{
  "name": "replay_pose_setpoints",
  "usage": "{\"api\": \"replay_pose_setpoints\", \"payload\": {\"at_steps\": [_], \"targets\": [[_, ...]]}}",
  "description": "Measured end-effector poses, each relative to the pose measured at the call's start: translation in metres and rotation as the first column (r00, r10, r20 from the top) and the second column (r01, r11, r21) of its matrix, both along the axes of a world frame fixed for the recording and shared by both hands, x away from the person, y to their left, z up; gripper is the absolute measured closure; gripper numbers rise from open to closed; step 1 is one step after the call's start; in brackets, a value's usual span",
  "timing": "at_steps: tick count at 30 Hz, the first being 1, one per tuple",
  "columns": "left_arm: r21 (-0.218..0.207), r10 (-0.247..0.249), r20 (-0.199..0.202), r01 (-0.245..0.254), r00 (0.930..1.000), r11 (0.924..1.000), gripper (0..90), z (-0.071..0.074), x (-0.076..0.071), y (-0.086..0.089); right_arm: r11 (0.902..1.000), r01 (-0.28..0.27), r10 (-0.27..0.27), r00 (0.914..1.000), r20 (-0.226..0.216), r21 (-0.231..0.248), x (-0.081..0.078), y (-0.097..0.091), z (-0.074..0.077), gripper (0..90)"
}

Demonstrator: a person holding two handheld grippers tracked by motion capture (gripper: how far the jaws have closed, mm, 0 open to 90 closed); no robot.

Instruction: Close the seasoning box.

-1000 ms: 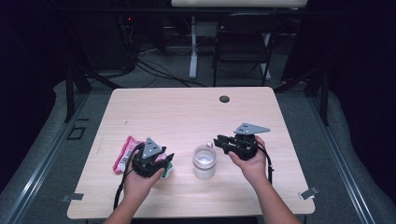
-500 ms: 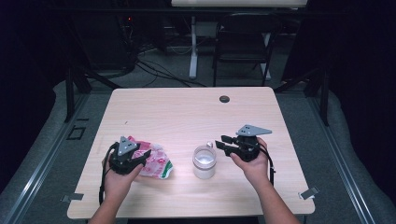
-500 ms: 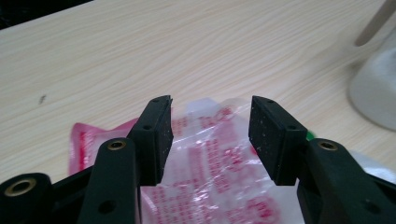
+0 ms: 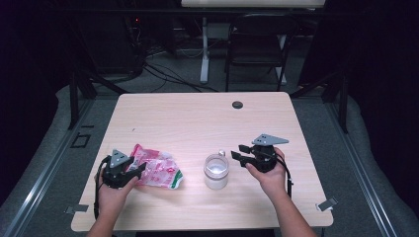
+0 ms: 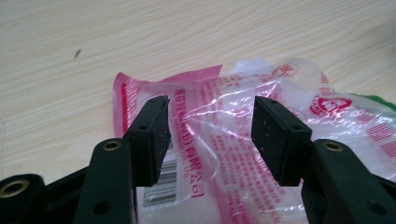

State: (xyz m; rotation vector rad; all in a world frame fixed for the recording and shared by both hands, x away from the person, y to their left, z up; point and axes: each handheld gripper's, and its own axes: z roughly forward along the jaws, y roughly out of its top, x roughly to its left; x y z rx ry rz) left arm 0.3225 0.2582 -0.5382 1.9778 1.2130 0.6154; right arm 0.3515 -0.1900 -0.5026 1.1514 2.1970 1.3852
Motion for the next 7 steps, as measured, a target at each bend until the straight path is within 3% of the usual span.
{"api": "replay_pose_setpoints", "payload": {"at_steps": [7], "targets": [[-0.044, 0.046, -0.054, -0.048, 0.9975, 0.9979, 46.3, -0.014, 0.006, 0.013, 0.9998, 0.006, -0.006, 0.9998, -0.018, -0.021, 0.001, -0.002, -0.007, 51.9]]}}
